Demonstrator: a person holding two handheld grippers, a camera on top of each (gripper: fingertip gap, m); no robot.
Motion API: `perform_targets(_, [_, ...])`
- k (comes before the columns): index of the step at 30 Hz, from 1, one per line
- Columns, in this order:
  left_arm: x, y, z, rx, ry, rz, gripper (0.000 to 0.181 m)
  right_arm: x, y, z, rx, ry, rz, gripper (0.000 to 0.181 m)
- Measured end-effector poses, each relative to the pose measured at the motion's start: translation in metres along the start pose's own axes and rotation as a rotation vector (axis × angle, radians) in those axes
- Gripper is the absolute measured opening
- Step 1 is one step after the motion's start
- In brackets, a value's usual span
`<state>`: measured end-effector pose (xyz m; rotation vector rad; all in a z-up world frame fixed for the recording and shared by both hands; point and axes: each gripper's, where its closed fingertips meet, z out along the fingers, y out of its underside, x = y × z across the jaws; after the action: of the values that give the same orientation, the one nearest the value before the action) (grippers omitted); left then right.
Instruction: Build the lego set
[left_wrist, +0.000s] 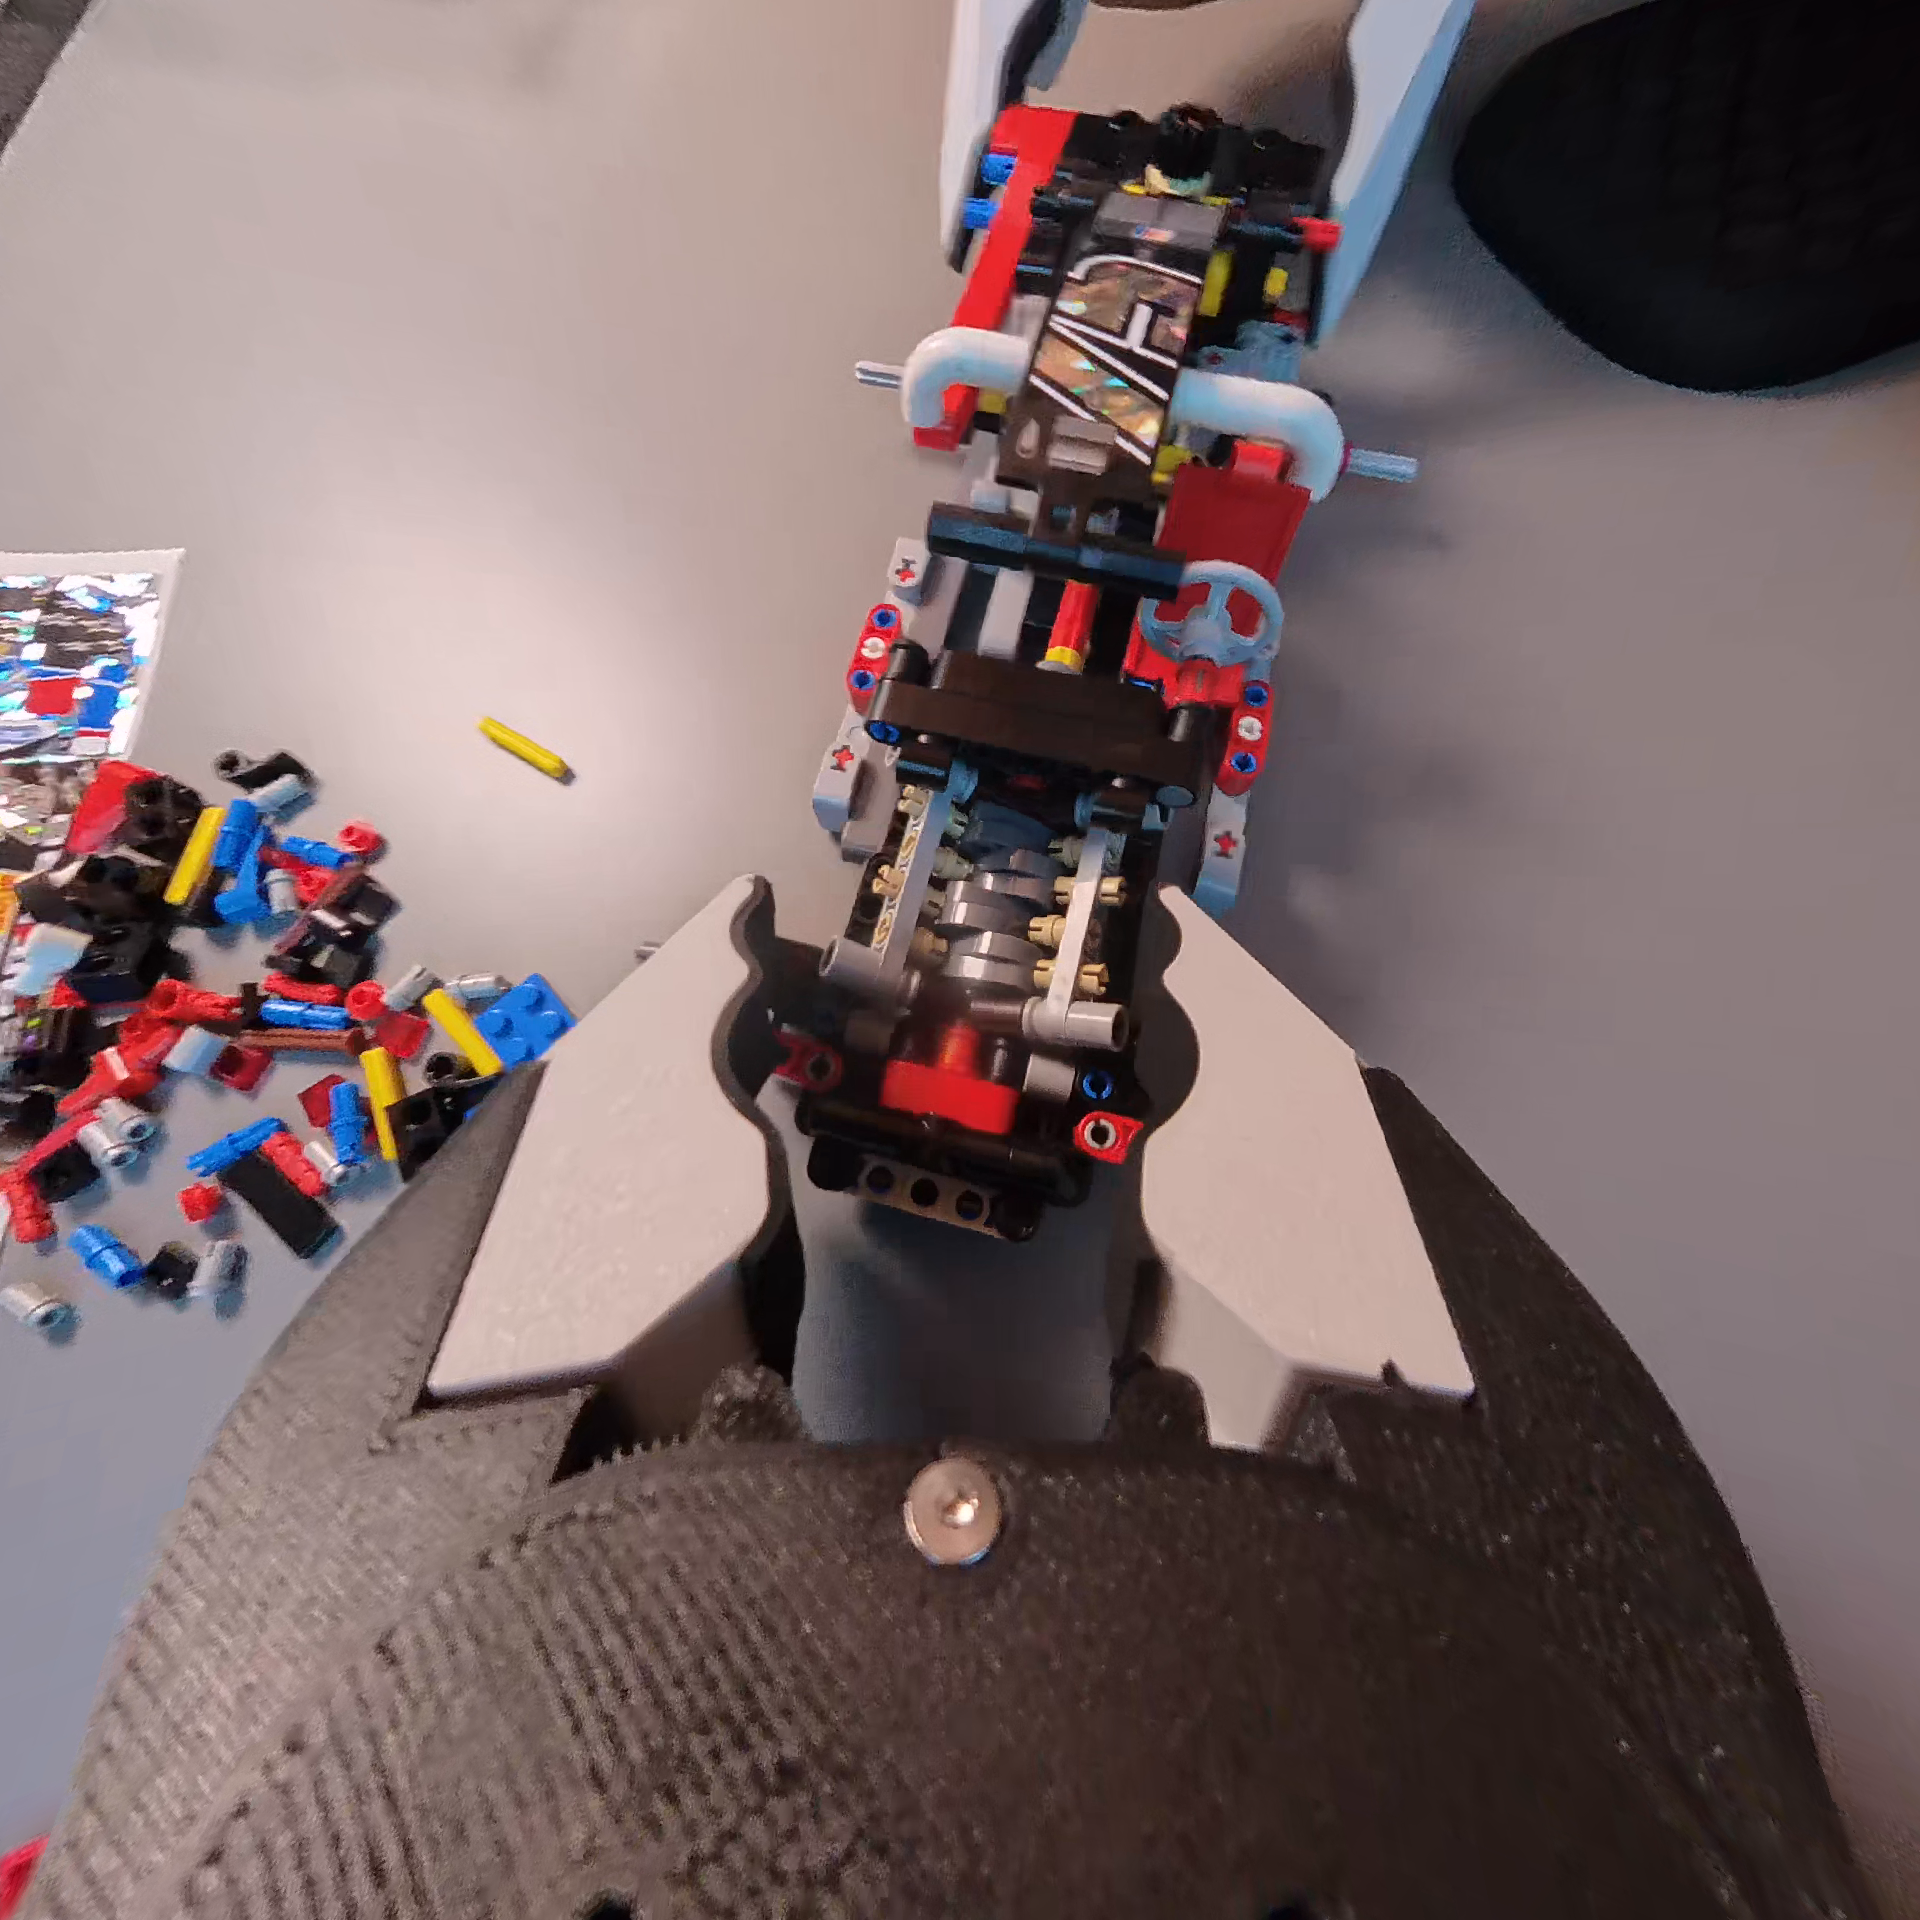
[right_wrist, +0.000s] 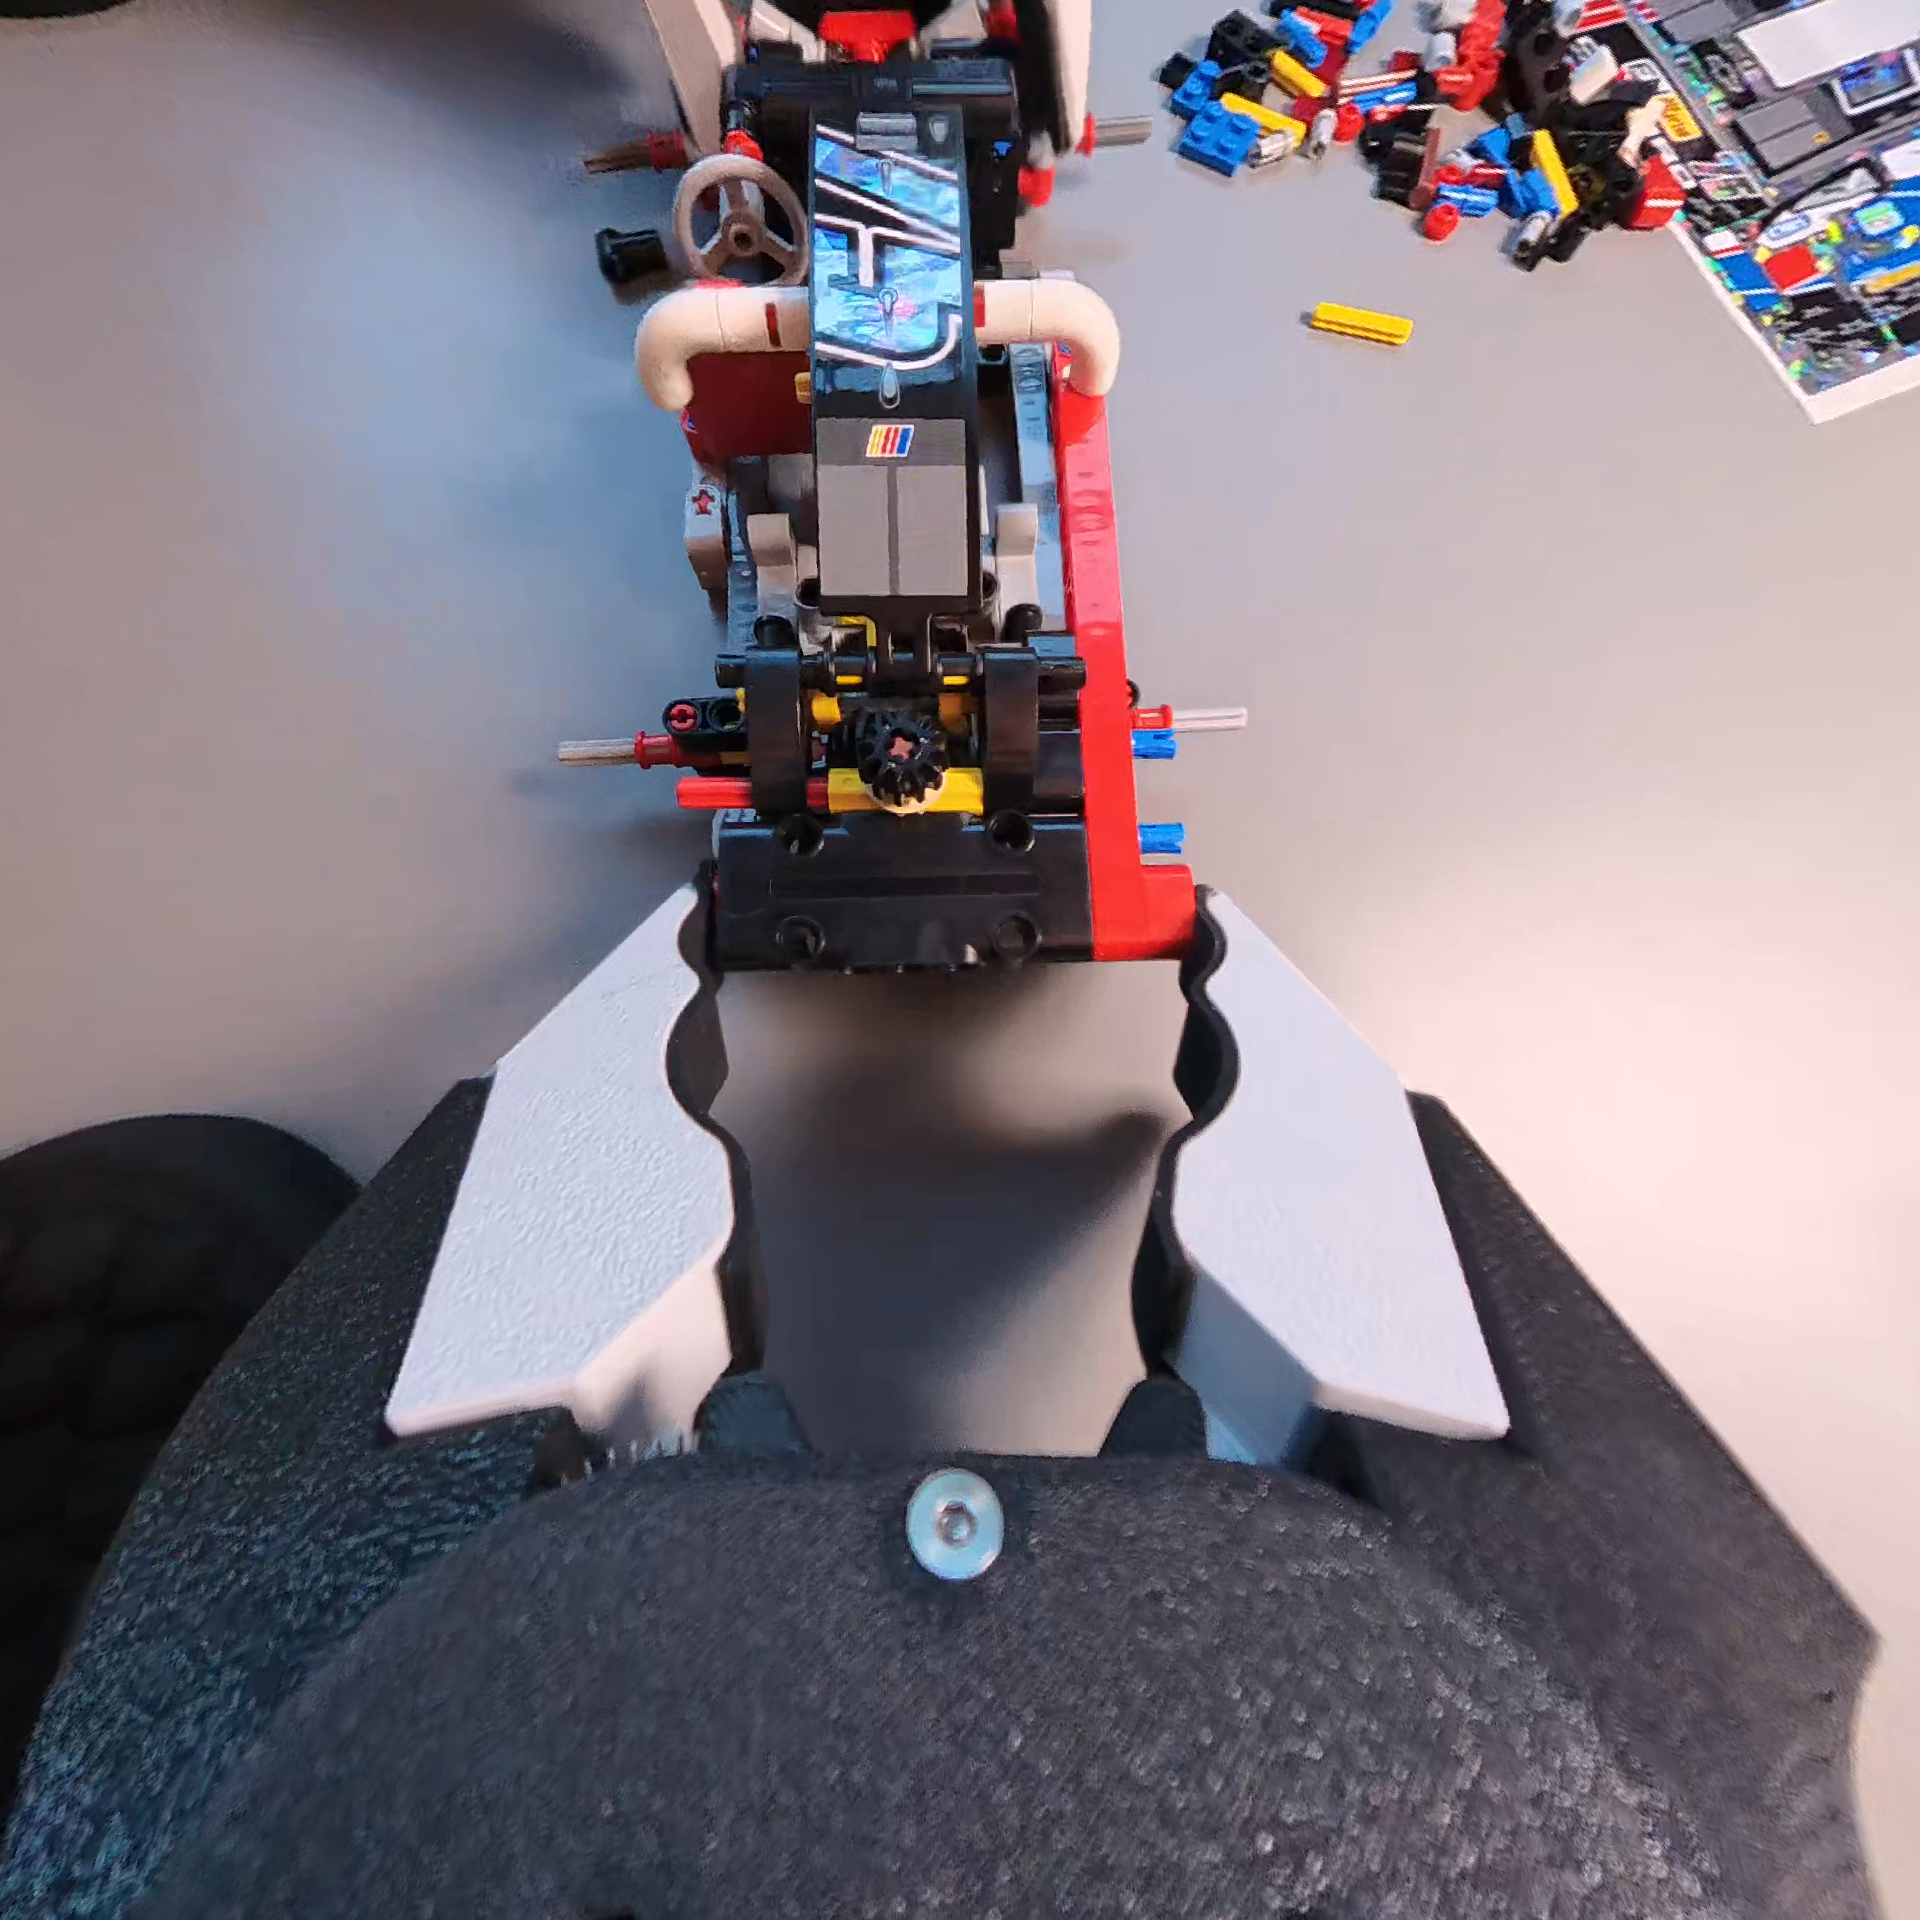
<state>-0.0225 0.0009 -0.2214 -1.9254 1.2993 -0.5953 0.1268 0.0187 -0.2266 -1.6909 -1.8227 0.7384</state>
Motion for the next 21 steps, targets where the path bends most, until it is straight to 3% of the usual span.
perform_targets(4, [-0.018,0.001,-0.012,0.005,-0.155,-0.047,0.075,-0.006,0.000,-0.001,0.027,0.041,0.049,0.085])
perform_targets(9, [-0.002,0.008,-0.034,0.028,-0.253,-0.130,0.073,-0.016,0.003,-0.004,0.011,0.158,0.200,0.084])
perform_targets(13, [0.024,0.022,-0.040,-0.014,-0.260,-0.148,0.065,-0.029,0.005,-0.005,0.029,0.260,0.336,0.084])
perform_targets(17, [0.043,0.036,-0.036,-0.064,-0.248,-0.114,0.058,-0.045,0.008,-0.008,-0.024,0.351,0.342,0.084])
perform_targets(21, [0.060,0.039,-0.028,-0.072,-0.185,-0.114,0.045,-0.081,0.003,-0.003,-0.069,0.267,0.279,0.081])
